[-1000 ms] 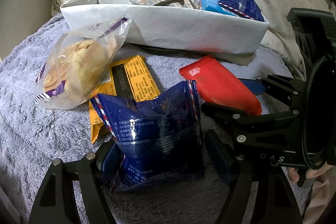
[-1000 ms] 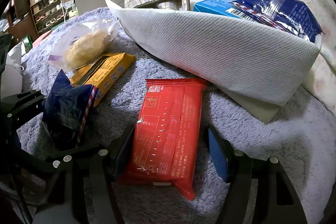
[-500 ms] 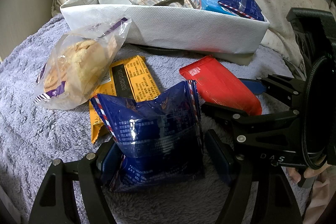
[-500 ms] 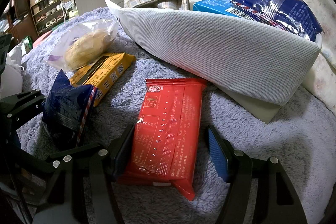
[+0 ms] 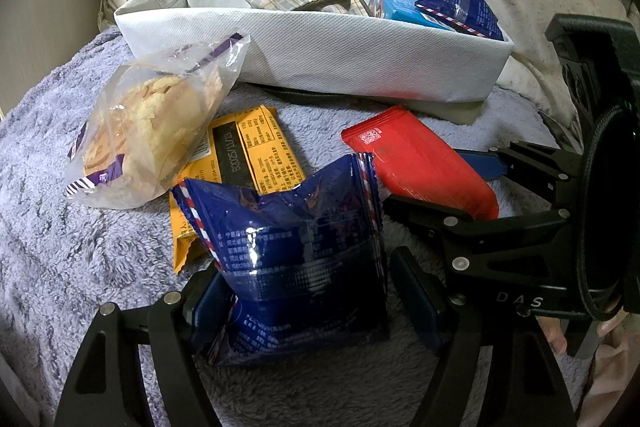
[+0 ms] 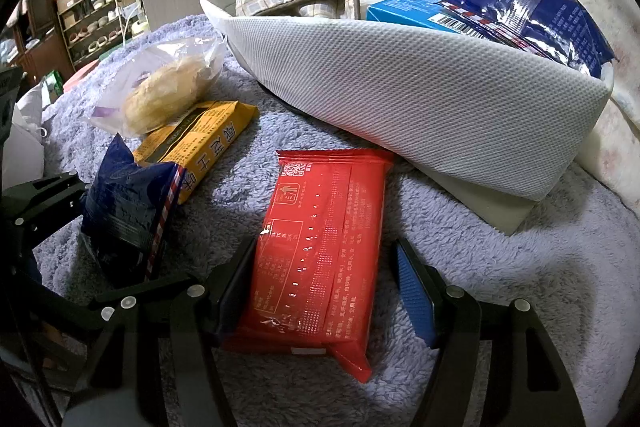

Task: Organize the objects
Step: 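Hold the red package in the right tool while the left tool grips the blue striped bag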

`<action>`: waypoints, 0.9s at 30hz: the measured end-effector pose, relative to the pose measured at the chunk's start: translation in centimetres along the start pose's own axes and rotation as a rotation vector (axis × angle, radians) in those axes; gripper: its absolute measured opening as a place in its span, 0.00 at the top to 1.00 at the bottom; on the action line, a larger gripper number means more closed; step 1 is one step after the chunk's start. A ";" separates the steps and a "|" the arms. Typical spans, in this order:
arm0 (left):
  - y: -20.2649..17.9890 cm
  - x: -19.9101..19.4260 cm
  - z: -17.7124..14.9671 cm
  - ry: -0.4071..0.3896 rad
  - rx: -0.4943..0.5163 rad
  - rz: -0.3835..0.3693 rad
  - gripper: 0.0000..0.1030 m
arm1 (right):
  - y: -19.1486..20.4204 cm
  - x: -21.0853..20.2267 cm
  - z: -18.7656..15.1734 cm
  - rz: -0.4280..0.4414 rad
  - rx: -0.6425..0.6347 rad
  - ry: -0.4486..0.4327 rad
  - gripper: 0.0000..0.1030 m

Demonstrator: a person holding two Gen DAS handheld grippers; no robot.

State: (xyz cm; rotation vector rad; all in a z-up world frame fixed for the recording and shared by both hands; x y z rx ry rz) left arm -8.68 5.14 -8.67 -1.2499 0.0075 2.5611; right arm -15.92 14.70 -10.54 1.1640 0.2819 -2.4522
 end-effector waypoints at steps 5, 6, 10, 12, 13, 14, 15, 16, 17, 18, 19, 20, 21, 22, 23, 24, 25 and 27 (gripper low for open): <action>0.0 0.0 0.0 0.000 0.000 0.000 0.27 | 0.1 0.0 0.0 0.000 0.000 0.000 0.34; 0.0 0.0 0.0 0.000 -0.001 0.000 0.27 | 0.1 0.1 0.0 0.000 0.000 0.000 0.34; 0.0 0.0 0.0 0.000 0.000 0.000 0.27 | 0.1 0.1 0.0 0.001 0.000 0.000 0.34; 0.0 -0.1 0.0 0.001 0.000 0.000 0.27 | 0.1 0.2 0.0 0.001 0.000 0.000 0.34; -0.1 -0.1 0.0 0.001 0.001 0.000 0.27 | 0.1 0.2 0.0 0.001 -0.001 0.000 0.34; 0.0 -0.1 0.0 0.002 0.001 0.000 0.27 | 0.1 0.2 0.0 0.001 -0.001 0.000 0.34; -0.1 -0.1 0.0 0.002 0.003 0.000 0.27 | 0.2 0.2 0.0 0.001 -0.001 0.000 0.34; -0.1 -0.1 0.0 0.003 0.004 0.000 0.27 | 0.1 0.2 0.0 0.002 0.000 0.000 0.34; -0.1 -0.2 -0.1 0.002 0.004 0.000 0.27 | 0.2 0.2 0.0 0.002 0.000 0.000 0.34; -0.1 0.0 0.0 0.003 0.004 0.000 0.27 | 0.1 0.2 0.0 0.001 0.000 0.000 0.34; -0.1 0.0 0.0 0.002 0.004 0.000 0.27 | 0.2 0.2 0.0 0.001 0.000 0.000 0.34; -0.1 0.0 0.0 0.003 0.004 -0.001 0.27 | 0.1 0.2 0.0 0.001 0.000 0.000 0.34; -0.1 0.0 0.0 0.003 0.004 -0.001 0.27 | 0.2 0.2 0.0 0.001 0.000 0.000 0.34; -0.1 0.0 0.0 0.003 0.005 -0.001 0.27 | 0.2 0.3 0.0 0.001 0.000 0.000 0.34; -0.1 0.0 0.0 0.003 0.004 -0.001 0.27 | 0.2 0.3 0.0 0.001 0.000 0.000 0.34; -0.1 -0.1 0.0 0.002 0.004 -0.001 0.27 | 0.2 0.3 0.0 0.001 0.000 0.000 0.34; -0.1 0.0 -0.1 0.003 0.005 -0.001 0.27 | 0.2 0.3 0.0 0.002 0.000 0.000 0.34; -0.1 0.0 -0.1 0.003 0.005 -0.001 0.27 | 0.2 0.3 0.1 0.002 0.000 0.000 0.34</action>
Point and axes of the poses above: each gripper's, at about its wrist camera, not at the fingertips, and x roughly the way its jaws point, y to its left, z to its top, the point moved 9 cm from there along x, roughly the way its jaws point
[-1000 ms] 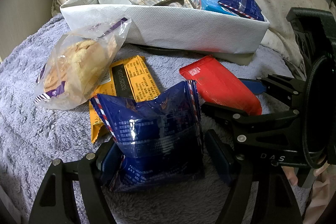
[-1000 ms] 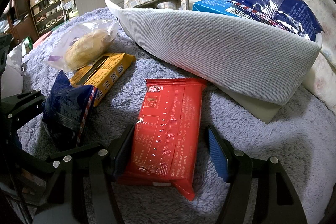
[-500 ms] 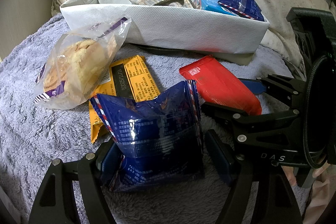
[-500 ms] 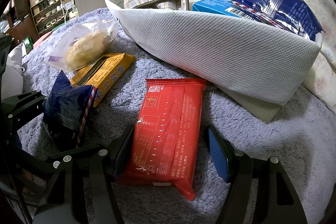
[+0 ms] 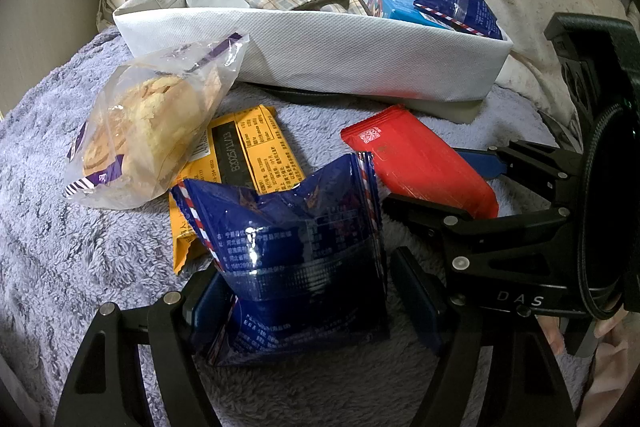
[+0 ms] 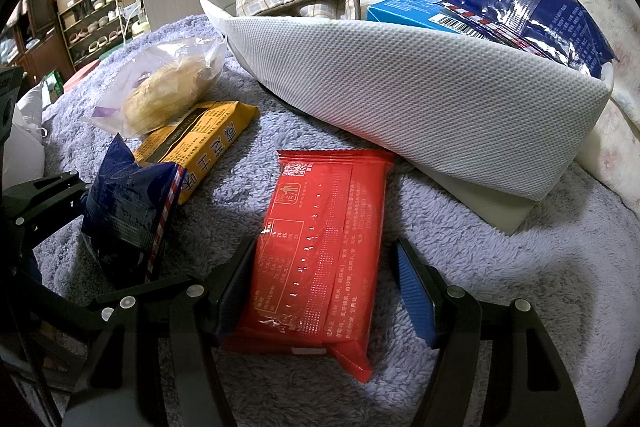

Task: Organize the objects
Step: 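Hold the red package in the right tool while the left tool grips the blue striped bag, then carry the red package and blue bag into the white basket and open both tools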

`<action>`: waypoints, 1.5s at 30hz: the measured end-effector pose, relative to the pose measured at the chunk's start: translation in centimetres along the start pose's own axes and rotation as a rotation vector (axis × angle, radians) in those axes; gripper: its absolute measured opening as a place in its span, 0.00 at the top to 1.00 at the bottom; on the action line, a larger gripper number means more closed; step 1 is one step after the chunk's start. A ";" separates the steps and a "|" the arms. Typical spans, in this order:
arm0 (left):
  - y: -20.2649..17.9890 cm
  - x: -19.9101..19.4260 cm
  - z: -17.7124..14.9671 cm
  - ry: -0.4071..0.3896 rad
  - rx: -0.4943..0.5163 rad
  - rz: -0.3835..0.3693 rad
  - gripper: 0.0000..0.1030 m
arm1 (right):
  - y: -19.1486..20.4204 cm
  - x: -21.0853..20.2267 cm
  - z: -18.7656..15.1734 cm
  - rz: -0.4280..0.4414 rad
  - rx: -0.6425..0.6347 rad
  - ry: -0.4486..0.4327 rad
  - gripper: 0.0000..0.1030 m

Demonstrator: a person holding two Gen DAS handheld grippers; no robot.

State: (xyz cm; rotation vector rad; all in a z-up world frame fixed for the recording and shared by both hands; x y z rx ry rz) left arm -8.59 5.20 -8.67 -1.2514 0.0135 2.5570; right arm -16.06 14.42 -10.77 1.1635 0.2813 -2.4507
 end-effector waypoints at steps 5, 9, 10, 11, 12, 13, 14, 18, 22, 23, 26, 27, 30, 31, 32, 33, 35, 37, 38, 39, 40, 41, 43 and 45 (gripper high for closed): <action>0.0 0.0 0.0 0.000 0.000 0.000 0.27 | 0.1 0.0 0.0 0.001 0.000 0.000 0.34; 0.0 0.0 0.0 0.000 0.000 0.000 0.27 | 0.1 0.1 0.0 0.001 -0.001 0.000 0.34; 0.0 0.0 0.0 0.000 0.000 0.000 0.27 | 0.1 0.1 0.0 0.001 -0.001 0.000 0.34; 0.0 0.0 -0.1 0.000 0.000 0.000 0.27 | 0.1 0.1 0.0 0.001 -0.001 0.000 0.34; 0.0 0.0 -0.1 0.000 0.000 0.000 0.27 | 0.1 0.1 0.0 0.001 -0.001 0.000 0.34; 0.0 0.0 -0.1 0.000 0.000 0.000 0.27 | 0.1 0.1 0.0 0.001 0.000 0.000 0.34; 0.1 0.0 -0.1 0.000 0.000 0.000 0.27 | 0.1 0.1 0.0 0.002 0.000 0.000 0.34; 0.0 0.0 -0.1 0.000 0.000 -0.001 0.26 | 0.1 0.1 0.0 0.004 0.001 0.000 0.34; -0.1 0.0 -0.1 0.000 -0.001 -0.003 0.26 | 0.3 -0.1 0.0 0.017 0.008 -0.001 0.33; -0.1 -0.1 -0.1 0.000 0.000 -0.004 0.25 | 0.3 -0.1 0.0 0.020 0.010 -0.001 0.33; -0.1 -0.1 -0.1 0.000 -0.001 -0.003 0.25 | 0.6 -0.1 0.0 0.022 0.012 -0.002 0.33; -0.1 -0.1 -0.1 0.000 0.000 -0.003 0.25 | 0.8 -0.1 0.0 0.023 0.012 -0.002 0.33; -0.1 -0.1 -0.1 0.000 0.000 -0.004 0.26 | 0.9 -0.1 0.0 0.022 0.011 -0.001 0.33; -0.1 -0.1 -0.1 -0.001 0.001 -0.003 0.26 | 1.0 -0.1 0.0 0.022 0.011 -0.001 0.33; -0.2 -0.1 -0.1 -0.001 0.002 -0.003 0.27 | 1.0 -0.1 0.0 0.022 0.010 -0.001 0.33; -0.2 -0.2 -0.1 -0.002 0.003 -0.002 0.27 | 1.0 0.0 0.1 0.021 0.010 -0.001 0.33; -0.2 -0.2 -0.2 -0.003 0.003 0.002 0.28 | 1.2 0.1 0.2 0.020 0.008 0.000 0.33; 0.1 -0.2 -0.1 -0.008 0.001 0.047 0.41 | 1.6 0.6 0.6 0.017 0.001 0.002 0.30; 0.1 -0.3 -0.1 -0.011 0.004 0.063 0.43 | 1.8 0.6 0.6 0.014 -0.007 0.004 0.30; 0.0 -0.3 -0.1 -0.012 0.008 0.062 0.44 | 2.0 0.7 0.6 0.008 -0.012 0.005 0.30; -0.1 -0.3 -0.1 -0.013 0.007 0.060 0.45 | 2.2 0.7 0.6 0.005 -0.014 0.005 0.30; -0.1 -0.3 -0.1 -0.014 0.005 0.059 0.46 | 2.4 0.7 0.7 0.006 -0.015 0.006 0.30; 0.0 -0.6 0.0 -0.018 -0.001 0.053 0.49 | 2.8 0.8 0.8 0.002 -0.022 0.008 0.30; 0.0 -0.6 0.0 -0.022 -0.005 0.048 0.51 | 3.1 0.9 0.9 -0.004 -0.035 0.008 0.30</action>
Point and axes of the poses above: each gripper's, at about its wrist camera, not at the fingertips, and x roughly the way its jaws point, y to its left, z to its top, the point moved 9 cm from there along x, roughly the way its jaws point
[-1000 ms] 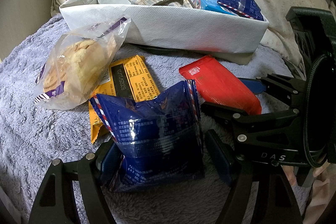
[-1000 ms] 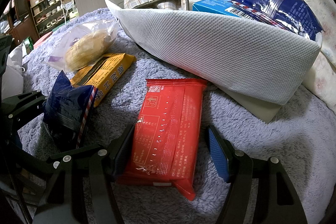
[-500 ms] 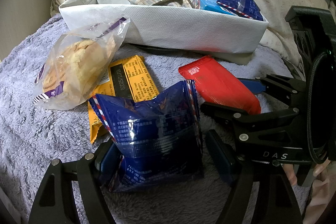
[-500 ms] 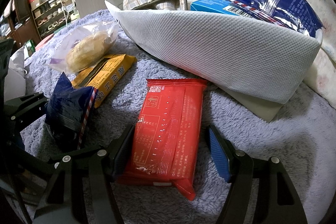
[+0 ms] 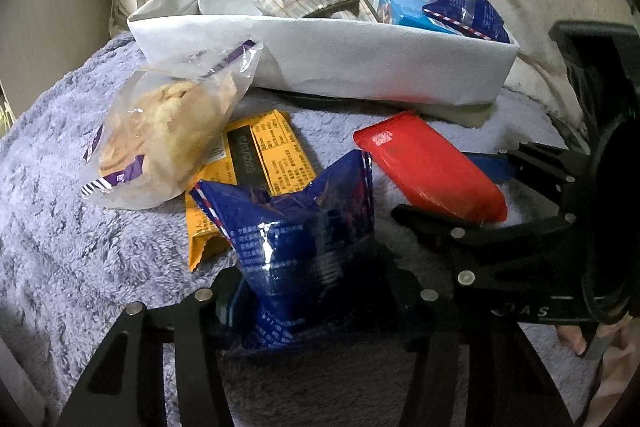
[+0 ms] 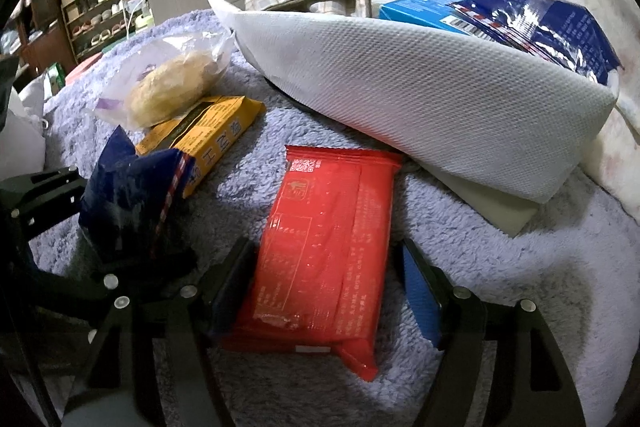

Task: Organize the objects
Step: 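Carry the red package and blue bag into the white basket and open both tools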

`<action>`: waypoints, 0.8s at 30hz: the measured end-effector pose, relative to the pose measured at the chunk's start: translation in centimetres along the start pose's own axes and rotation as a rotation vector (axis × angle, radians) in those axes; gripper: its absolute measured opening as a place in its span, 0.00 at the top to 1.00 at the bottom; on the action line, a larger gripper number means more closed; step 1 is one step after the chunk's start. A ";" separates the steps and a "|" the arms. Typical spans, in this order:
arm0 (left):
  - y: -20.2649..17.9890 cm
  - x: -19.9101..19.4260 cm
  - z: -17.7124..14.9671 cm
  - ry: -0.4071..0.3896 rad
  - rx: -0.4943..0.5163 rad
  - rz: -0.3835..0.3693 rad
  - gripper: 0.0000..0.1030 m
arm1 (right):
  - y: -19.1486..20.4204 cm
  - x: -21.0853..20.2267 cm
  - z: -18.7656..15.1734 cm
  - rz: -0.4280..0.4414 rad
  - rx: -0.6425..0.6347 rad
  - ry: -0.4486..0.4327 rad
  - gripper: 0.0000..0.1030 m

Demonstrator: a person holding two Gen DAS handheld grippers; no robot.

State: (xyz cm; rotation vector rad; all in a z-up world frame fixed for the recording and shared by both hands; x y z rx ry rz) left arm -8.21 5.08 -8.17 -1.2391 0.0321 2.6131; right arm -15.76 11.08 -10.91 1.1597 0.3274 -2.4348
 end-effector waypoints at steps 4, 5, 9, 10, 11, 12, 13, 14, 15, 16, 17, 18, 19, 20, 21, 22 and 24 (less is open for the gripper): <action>-0.4 -0.8 0.0 -0.022 0.019 -0.006 0.61 | 0.9 -0.2 0.1 0.009 -0.017 -0.003 0.41; -0.5 -1.0 -0.2 -0.025 0.029 -0.006 0.61 | 1.0 -0.3 0.1 0.016 -0.020 -0.008 0.45; -1.2 -1.3 -0.3 -0.041 0.058 -0.015 0.62 | 1.6 -0.6 0.1 0.029 -0.010 -0.023 0.50; -1.3 -1.7 -0.2 -0.054 0.057 -0.017 0.62 | 1.5 -0.8 0.3 0.044 0.007 -0.027 0.51; -1.1 -1.9 -0.2 -0.068 0.054 -0.011 0.62 | 1.5 -0.9 0.4 0.060 0.023 -0.031 0.51; -1.0 -2.4 0.0 -0.089 0.052 0.003 0.62 | 1.4 -0.9 0.5 0.077 0.037 -0.034 0.51; -1.0 -3.0 0.2 -0.118 0.055 0.020 0.62 | 1.5 -1.1 0.7 0.112 0.056 -0.041 0.51; -1.0 -3.5 0.4 -0.139 0.060 0.027 0.62 | 1.7 -1.1 0.9 0.135 0.063 -0.044 0.51; -1.2 -4.1 0.6 -0.164 0.069 0.037 0.62 | 2.0 -1.4 1.1 0.165 0.069 -0.050 0.51; -1.2 -4.5 0.8 -0.179 0.074 0.044 0.62 | 2.5 -1.6 1.2 0.185 0.073 -0.058 0.51; -1.0 -4.9 1.1 -0.193 0.077 0.044 0.62 | 2.8 -2.0 1.4 0.207 0.075 -0.066 0.51; -1.2 -5.3 1.6 -0.201 0.081 0.040 0.62 | 3.1 -2.4 1.6 0.228 0.077 -0.074 0.52; -1.6 -5.5 1.8 -0.206 0.091 0.036 0.62 | 3.5 -2.8 1.9 0.254 0.077 -0.085 0.52; -1.6 -5.6 2.1 -0.211 0.097 0.035 0.62 | 3.9 -3.4 2.4 0.283 0.074 -0.101 0.52; -1.9 -6.0 2.4 -0.216 0.098 0.032 0.62 | 4.6 -4.3 2.9 0.304 0.067 -0.121 0.52; -2.2 -6.6 2.6 -0.226 0.086 0.019 0.62 | 4.8 -4.9 3.6 0.307 0.062 -0.142 0.53; -2.1 -7.8 3.5 -0.243 0.060 -0.021 0.62 | 4.7 -6.5 4.2 0.307 0.062 -0.190 0.53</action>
Point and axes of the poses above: each gripper's, at about its wrist camera, not at the fingertips, and x roughly the way its jaws point, y to its left, z to its top, the point moved 9 cm from there along x, roughly the way its jaws point
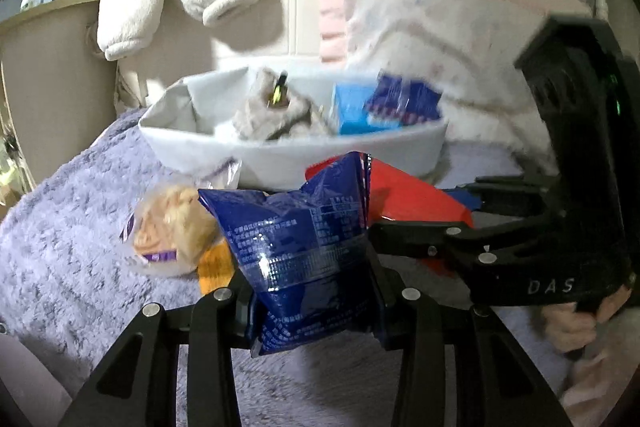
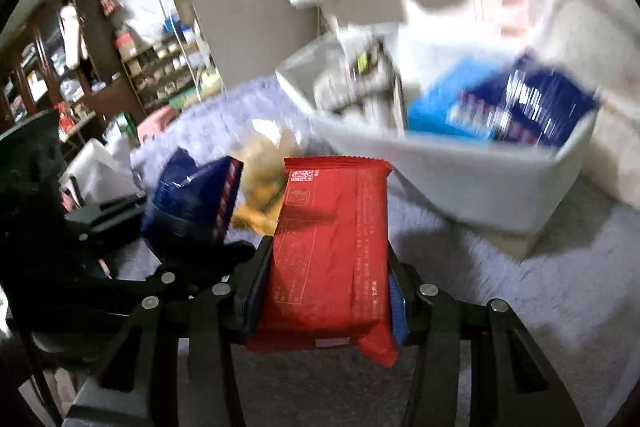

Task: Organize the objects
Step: 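Carry the red package and blue bag into the white basket and open both tools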

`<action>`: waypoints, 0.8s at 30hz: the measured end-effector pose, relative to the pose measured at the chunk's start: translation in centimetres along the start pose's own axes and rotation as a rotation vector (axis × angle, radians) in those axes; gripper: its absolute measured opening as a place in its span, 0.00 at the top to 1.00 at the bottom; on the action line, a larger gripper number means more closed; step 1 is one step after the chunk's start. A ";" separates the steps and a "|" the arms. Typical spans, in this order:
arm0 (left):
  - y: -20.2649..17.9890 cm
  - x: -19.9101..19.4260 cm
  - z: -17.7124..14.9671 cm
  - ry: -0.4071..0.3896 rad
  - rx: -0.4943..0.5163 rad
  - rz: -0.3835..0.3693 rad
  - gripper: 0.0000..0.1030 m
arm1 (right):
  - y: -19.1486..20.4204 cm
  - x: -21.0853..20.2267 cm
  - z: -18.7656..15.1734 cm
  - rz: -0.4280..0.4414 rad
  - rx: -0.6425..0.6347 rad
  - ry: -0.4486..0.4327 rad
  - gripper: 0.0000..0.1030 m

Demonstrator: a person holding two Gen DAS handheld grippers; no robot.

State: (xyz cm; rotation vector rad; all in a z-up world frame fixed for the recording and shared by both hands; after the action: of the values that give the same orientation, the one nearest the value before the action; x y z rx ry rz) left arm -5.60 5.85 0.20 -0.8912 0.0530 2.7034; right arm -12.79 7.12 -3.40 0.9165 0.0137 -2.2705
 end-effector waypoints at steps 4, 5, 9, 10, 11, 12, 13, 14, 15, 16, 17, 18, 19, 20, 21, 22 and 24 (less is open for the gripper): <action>-0.1 -2.1 3.2 -0.072 -0.018 0.016 0.62 | 1.0 -3.0 2.9 0.040 0.026 -0.097 0.53; 0.0 -2.2 4.0 -0.089 -0.028 0.019 0.62 | 0.3 -4.1 3.5 0.038 0.029 -0.115 0.53; 0.9 -1.5 8.0 -0.130 -0.126 -0.013 0.62 | -2.1 -7.9 6.6 0.009 0.060 -0.206 0.53; 1.5 -1.1 9.3 -0.140 -0.156 -0.014 0.62 | -3.1 -8.2 8.0 -0.004 0.089 -0.230 0.53; 2.1 -0.5 10.1 -0.143 -0.173 -0.009 0.62 | -4.5 -8.5 8.8 -0.007 0.112 -0.240 0.53; 2.8 0.0 10.9 -0.146 -0.194 0.002 0.62 | -5.1 -8.4 9.5 -0.008 0.138 -0.246 0.53; 4.0 0.9 11.7 -0.151 -0.226 0.017 0.62 | -5.9 -8.0 10.4 -0.002 0.181 -0.250 0.53; 4.8 1.7 12.2 -0.151 -0.244 0.018 0.60 | -6.4 -7.4 11.2 0.005 0.210 -0.247 0.53; 5.5 2.5 12.4 -0.154 -0.259 0.013 0.58 | -7.1 -7.3 11.6 0.012 0.235 -0.242 0.53; 6.7 3.5 12.5 -0.163 -0.290 0.019 0.52 | -7.5 -6.1 12.3 0.014 0.258 -0.230 0.53; 8.0 4.5 12.1 -0.170 -0.332 0.037 0.41 | -7.8 -5.0 12.8 0.011 0.270 -0.218 0.53; 9.2 5.5 11.4 -0.163 -0.376 0.055 0.35 | -8.3 -3.7 13.1 0.006 0.291 -0.204 0.53; 10.6 6.8 10.2 -0.137 -0.435 0.065 0.32 | -9.0 -2.5 13.4 0.007 0.315 -0.193 0.53; 11.4 7.6 9.1 -0.122 -0.469 0.069 0.33 | -9.4 -1.8 13.3 0.010 0.332 -0.180 0.53; 12.1 8.7 7.7 -0.096 -0.497 0.071 0.33 | -10.1 -1.1 13.0 0.017 0.363 -0.165 0.53; 12.3 9.6 7.0 -0.067 -0.485 0.073 0.32 | -10.8 -0.6 12.4 0.034 0.401 -0.157 0.53; 12.2 10.5 6.2 -0.045 -0.410 0.093 0.33 | -11.8 -0.1 10.8 0.067 0.459 -0.135 0.53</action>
State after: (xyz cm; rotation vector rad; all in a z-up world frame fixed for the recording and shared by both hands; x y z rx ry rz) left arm -20.70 -2.23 -1.64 -0.9533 -0.4968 2.8721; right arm -26.37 13.60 2.10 0.9684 -0.6105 -2.3079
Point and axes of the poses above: each gripper's, at about its wrist camera, not at the fingertips, and x roughly the way its jaws point, y to its left, z to its top, the point moved 9 cm from there along x, roughly the way its jaws point
